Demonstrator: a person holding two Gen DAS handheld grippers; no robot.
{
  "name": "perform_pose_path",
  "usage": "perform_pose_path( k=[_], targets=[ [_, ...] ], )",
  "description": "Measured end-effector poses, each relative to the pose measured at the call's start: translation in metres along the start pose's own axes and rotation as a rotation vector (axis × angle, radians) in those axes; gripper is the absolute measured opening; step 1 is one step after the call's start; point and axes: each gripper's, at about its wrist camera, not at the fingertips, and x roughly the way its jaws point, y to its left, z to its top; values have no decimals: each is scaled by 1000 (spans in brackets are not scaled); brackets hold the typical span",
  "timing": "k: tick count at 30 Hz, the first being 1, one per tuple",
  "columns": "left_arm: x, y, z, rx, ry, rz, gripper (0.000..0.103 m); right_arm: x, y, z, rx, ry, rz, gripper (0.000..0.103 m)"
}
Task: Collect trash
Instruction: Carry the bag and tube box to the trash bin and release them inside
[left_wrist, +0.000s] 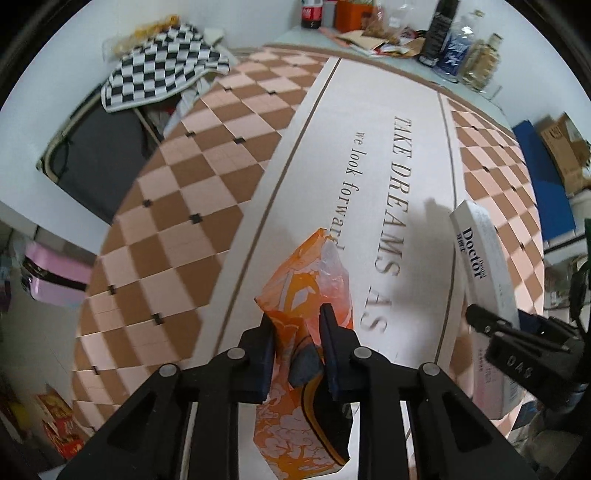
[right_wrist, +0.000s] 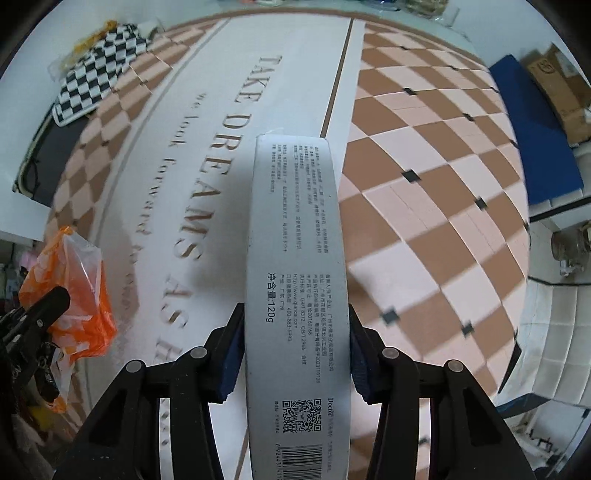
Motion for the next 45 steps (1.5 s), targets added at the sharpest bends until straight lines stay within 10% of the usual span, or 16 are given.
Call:
perform_pose_path(
  k=[15,24,35,45],
  targets=[
    [-140,62,-144,216,-195,-90,18,-151,47,-204,174,-194,81,50],
    [-167,113,-275,351,-93,-189,18,-179,114,-395,301,-171,118,50],
    [-29,146,-406,302,337,-199,19,-48,143,-578,387,183,185,51],
    [185,131,-423,166,529,-214,24,172,122,-600,455,320,208,50]
  ],
)
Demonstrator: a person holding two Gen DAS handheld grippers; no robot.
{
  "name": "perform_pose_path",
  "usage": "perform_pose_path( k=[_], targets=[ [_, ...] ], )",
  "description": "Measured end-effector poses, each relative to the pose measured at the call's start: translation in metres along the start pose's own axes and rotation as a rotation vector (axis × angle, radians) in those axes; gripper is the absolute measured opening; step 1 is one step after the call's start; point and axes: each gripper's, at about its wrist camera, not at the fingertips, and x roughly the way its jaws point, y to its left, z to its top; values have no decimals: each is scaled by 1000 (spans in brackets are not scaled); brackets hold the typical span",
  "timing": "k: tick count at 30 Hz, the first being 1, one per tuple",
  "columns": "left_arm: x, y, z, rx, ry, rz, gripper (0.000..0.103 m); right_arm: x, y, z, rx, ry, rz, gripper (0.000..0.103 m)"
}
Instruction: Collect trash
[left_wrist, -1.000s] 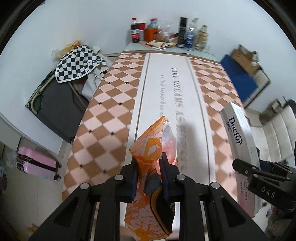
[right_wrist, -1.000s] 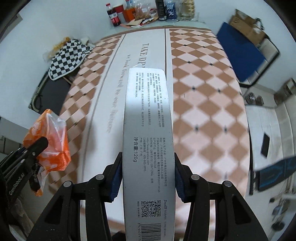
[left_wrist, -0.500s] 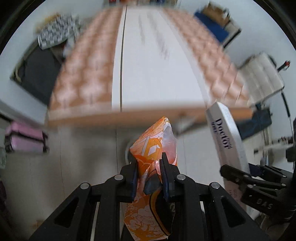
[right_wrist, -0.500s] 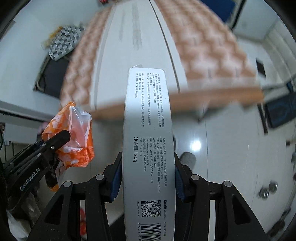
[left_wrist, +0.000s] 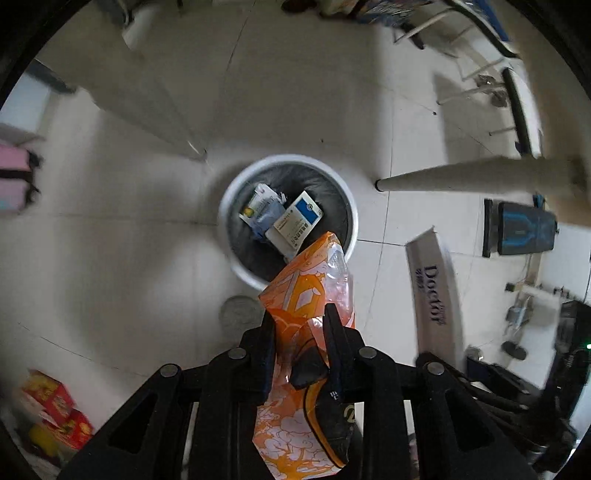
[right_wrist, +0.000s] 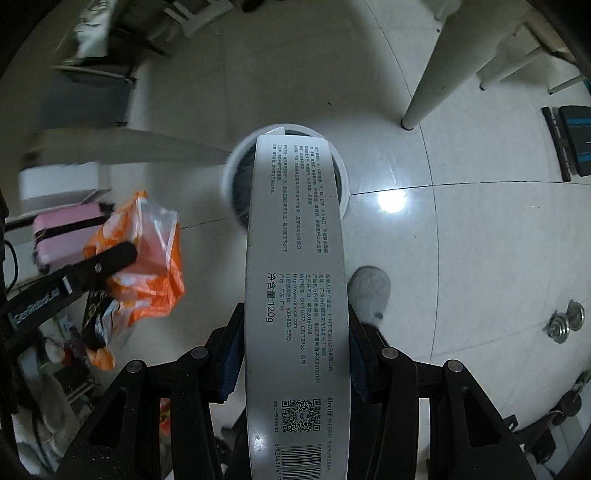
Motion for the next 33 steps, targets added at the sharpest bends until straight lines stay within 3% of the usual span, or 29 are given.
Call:
perform_pose_path(
  k=[5,6,7,9,12,13,14,16,23,33],
  targets=[
    [66,16,32,-36,33,-11,28,83,-7,54,19,37,9,51],
    [72,23,33,-39,31,-11,37,98,-8,62,18,40,12,51],
    [77,31,34,-47,25,-10,57,106,-8,70,18,39,17,51],
    [84,42,36,-66,6,-3,81,129,-10,82,19,41,14,52],
    [85,61,34,-82,-4,41,90,150,-12,97,33,30,26,53],
    [83,63,32,-82,-12,62,95,153,-12,100,35,24,33,69],
    [78,67,30,-81,-26,80,95,153,-12,101,36,12,39,92],
    [66,70,23,-78,-53,123,96,145,-11,104,28,-36,37,99],
    [7,48,-11,-46,-145,217,96,79,16,87,-16,-138,-62,100],
    [-110,0,-64,52,-183,214,96,-73,36,21,-90,-191,-123,100]
  ],
)
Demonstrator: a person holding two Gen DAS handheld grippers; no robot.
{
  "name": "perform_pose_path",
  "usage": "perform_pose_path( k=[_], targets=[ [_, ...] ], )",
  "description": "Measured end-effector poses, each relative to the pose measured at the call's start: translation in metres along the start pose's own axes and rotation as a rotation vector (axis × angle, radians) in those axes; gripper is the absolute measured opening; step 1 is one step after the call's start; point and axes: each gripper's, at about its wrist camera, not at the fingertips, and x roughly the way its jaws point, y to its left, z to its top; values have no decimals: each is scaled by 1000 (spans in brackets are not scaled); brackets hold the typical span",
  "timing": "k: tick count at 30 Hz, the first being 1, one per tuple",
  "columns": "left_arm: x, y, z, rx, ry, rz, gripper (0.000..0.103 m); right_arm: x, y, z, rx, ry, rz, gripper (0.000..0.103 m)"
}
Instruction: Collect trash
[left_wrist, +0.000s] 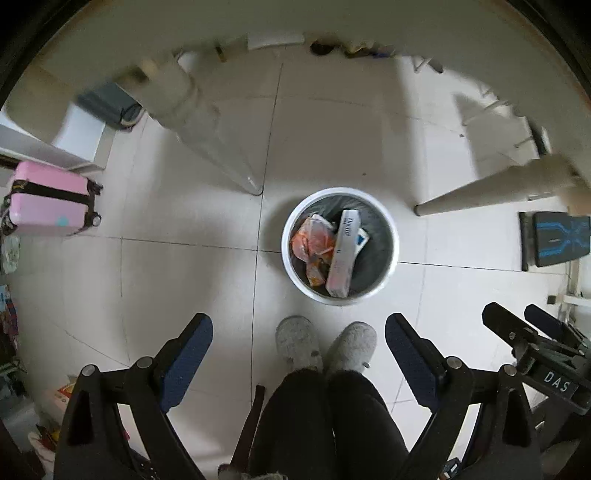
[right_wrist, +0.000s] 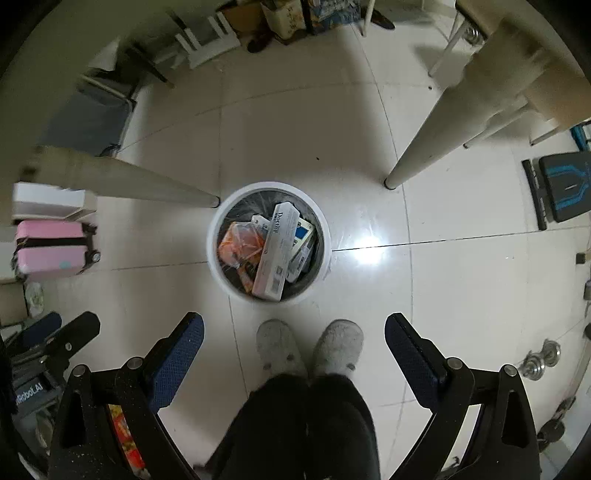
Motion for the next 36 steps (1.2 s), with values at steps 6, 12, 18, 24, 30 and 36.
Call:
perform_pose_path(
  k=[6,12,18,24,30,36],
  targets=[
    [-84,-3,-21,19,-38,-43,96,-109,-2,-24,-18,-24,32,100],
    [-168,-4,-43,47,-94,-101,96,-221,0,-50,-38,-58,111,100],
    [-244,-1,-61,56,-158,-178,96,-308,11,-79,-92,-81,170,100],
    [-298,1,-79,58,-196,-256,96,-381,16,-102,-123,-116,222,100],
    [-334,3,-91,62,-224,-302,96,-416,20,-117,-131,-136,288,100],
    [-352,4,-100,61,-242,-337,96,-435,26,-129,-150,-136,320,100]
  ],
)
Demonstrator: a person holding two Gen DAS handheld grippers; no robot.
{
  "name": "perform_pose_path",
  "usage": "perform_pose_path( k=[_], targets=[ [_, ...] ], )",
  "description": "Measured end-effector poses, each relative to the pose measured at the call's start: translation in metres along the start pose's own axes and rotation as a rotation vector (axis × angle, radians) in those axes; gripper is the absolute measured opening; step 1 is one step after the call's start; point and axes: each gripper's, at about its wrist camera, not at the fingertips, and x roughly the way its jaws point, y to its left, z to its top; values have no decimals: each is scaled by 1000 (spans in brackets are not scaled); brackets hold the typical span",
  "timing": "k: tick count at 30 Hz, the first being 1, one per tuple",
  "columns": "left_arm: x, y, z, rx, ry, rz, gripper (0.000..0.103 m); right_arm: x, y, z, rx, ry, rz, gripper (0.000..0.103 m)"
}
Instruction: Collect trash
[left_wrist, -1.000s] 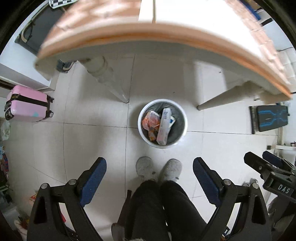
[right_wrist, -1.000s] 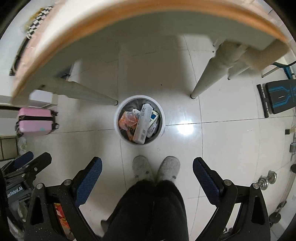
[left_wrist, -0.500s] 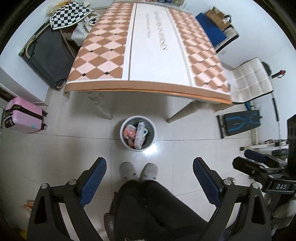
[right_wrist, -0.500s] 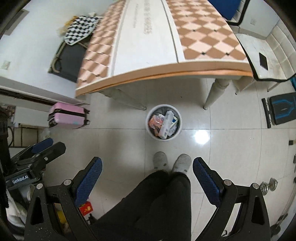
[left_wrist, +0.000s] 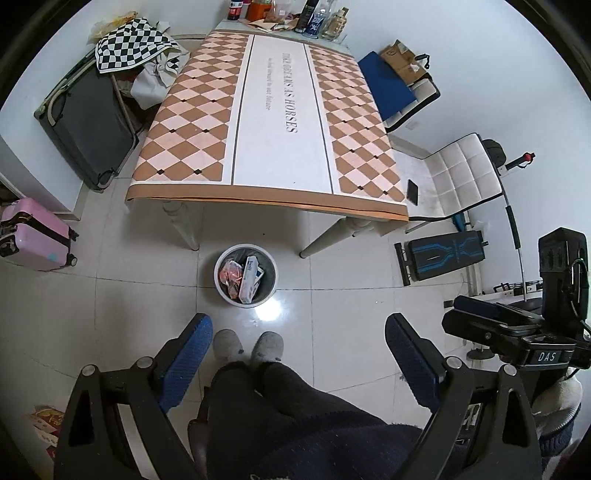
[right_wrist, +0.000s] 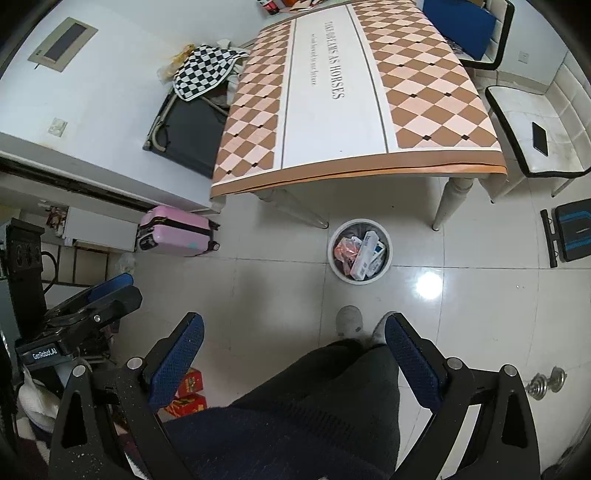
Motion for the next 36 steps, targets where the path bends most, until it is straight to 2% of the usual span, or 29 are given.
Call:
perform_pose_path(
  k=[9,12,36],
  targets=[
    [-12,-4,-7,1,-24,-29,96,-5,14,-8,-17,8,25,103],
    [-13,-5,-7,6,-27,-40,101,-5,15,-8,-14,7,28,103],
    [-19,-8,-1,33,-24,-73,101,-10,19,-3,-7,10,56,103]
  ],
)
